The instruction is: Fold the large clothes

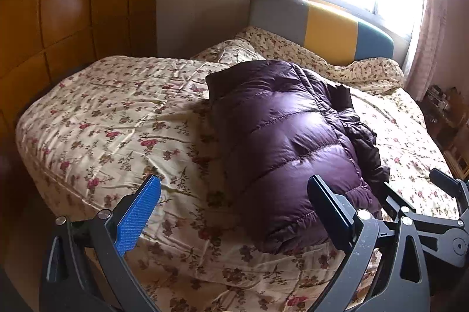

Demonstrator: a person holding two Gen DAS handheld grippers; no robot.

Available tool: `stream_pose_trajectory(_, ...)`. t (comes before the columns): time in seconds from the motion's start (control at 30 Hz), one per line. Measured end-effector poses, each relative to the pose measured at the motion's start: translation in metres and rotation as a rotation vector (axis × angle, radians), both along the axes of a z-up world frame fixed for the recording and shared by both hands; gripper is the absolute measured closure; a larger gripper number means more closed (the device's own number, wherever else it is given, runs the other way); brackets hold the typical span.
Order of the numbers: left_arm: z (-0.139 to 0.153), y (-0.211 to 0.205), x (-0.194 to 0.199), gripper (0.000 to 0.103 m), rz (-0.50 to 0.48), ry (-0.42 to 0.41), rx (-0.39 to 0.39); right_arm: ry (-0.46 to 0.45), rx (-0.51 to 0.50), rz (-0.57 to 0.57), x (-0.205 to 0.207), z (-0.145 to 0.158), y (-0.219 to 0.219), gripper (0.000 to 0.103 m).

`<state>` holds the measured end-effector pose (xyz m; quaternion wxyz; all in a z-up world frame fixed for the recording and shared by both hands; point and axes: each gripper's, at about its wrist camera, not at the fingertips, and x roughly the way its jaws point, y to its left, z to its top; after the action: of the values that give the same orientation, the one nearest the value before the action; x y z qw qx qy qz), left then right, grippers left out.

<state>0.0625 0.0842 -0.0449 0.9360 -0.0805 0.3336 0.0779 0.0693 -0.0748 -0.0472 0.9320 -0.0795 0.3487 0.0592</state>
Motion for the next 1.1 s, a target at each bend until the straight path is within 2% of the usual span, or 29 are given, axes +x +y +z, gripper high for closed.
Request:
stream_pose_trajectory(0.2, 0.002, -0.003, 0.0, 0.004, 0.025, -0.008, 0.022, 0.003, 0.002, -0.004, 0.0, -0.001, -0.002, 0.003)
stream_pose_trajectory(0.43, 0.003, -0.001, -0.001, 0.004, 0.021, -0.011, -0.009, 0.012, 0.019, -0.014, 0.002, -0.005, -0.006, 0.003)
stream_pose_trajectory(1.1, 0.014, -0.021, -0.007, 0.004, -0.017, -0.039, 0.073, 0.039, 0.046, -0.038, 0.0, -0.007, -0.02, 0.003)
